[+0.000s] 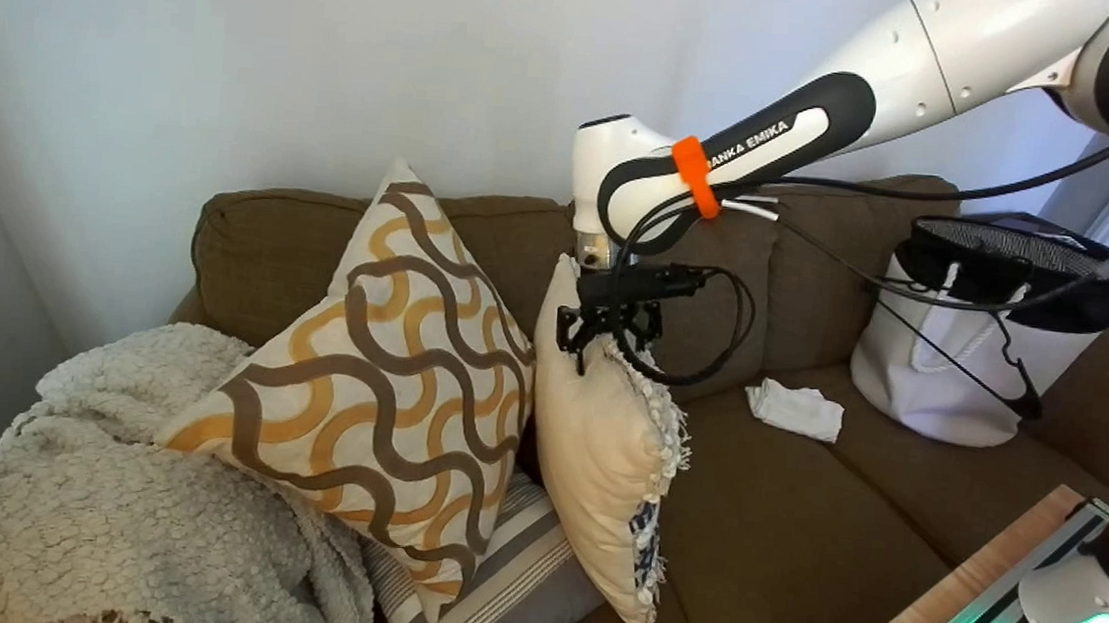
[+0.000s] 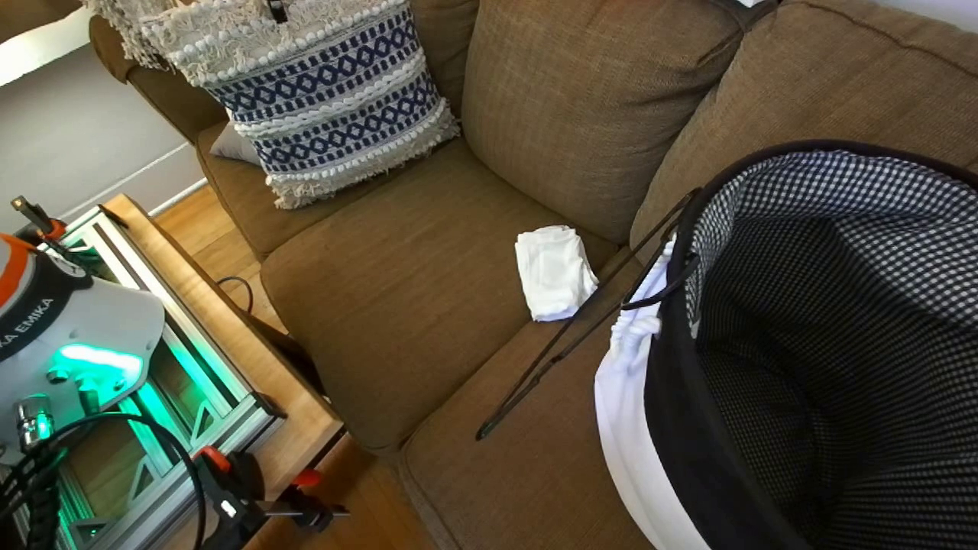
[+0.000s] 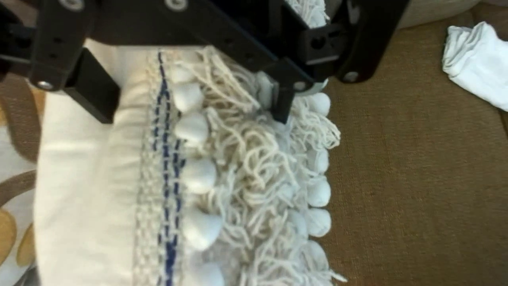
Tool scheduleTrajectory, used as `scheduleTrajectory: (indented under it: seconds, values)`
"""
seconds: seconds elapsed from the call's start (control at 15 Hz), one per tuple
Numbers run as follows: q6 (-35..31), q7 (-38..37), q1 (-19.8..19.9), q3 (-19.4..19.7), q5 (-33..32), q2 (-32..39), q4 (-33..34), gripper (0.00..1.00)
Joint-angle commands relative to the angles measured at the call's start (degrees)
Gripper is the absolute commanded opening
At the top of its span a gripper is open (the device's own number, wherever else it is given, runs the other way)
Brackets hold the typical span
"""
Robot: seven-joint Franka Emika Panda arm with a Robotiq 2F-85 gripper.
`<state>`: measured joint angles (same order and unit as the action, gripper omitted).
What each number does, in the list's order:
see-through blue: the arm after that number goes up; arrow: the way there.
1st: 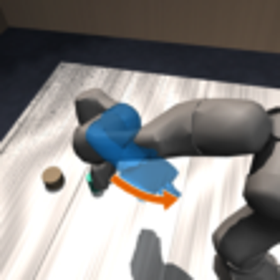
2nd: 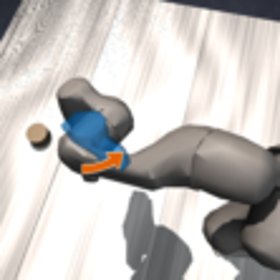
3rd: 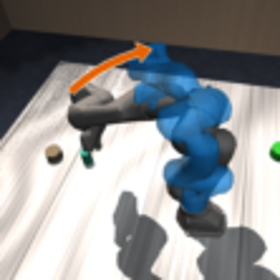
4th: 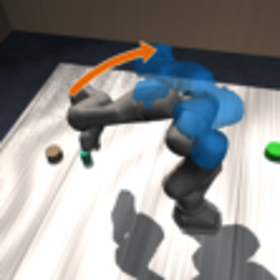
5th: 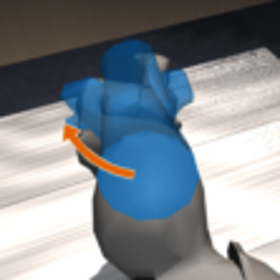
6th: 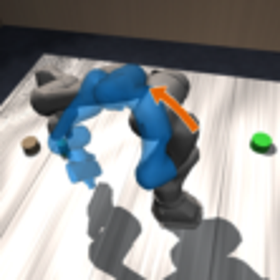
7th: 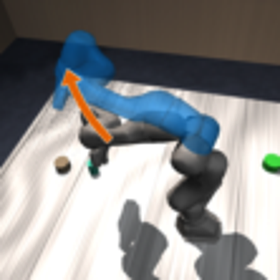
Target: Pick up the white and blue throw pillow and move it to the right side of the couch
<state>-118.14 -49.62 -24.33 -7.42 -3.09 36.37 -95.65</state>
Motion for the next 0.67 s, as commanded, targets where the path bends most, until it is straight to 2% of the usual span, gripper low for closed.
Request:
scheduleTrajectory:
  seconds: [0.0, 0.13, 0.33, 0.6]
  values:
    - [6.1, -5.1, -3.1, 3.1, -3.5, 4.8, 6.2, 0.66]
    - [8.0, -5.9, -3.7, 3.3, -4.2, 5.9, 8.4, 0.49]
    - [11.1, -6.3, -4.4, 3.2, -4.7, 7.1, 11.1, 0.28]
    - [11.4, -6.4, -4.1, 3.1, -4.3, 7.8, 11.6, 0.0]
